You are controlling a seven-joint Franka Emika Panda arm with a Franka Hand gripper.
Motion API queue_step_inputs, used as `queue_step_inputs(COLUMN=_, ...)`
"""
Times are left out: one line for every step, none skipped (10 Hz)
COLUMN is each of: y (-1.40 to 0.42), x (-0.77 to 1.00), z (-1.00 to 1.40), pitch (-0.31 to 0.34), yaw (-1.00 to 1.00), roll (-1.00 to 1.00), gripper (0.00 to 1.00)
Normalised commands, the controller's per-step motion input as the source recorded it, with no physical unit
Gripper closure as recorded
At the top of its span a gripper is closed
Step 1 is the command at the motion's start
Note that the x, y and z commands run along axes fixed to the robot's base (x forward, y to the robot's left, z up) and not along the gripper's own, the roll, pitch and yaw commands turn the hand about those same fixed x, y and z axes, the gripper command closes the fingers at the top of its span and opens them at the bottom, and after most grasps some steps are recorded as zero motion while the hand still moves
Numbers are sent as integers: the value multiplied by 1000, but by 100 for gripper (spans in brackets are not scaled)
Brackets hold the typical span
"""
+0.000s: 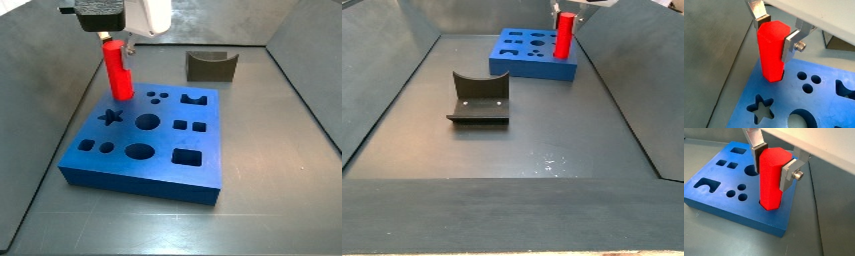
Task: Pick up the hexagon object. Move up. Place the hexagon object on the fixture. Regrasp the hexagon object. Move to above the board. Insert the hexagon object.
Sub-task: Insert the hexagon object.
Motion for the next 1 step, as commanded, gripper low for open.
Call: queue_step_inputs(y=0, x=0, z=0, pitch=0, yaw=0, roll=0, gripper=100)
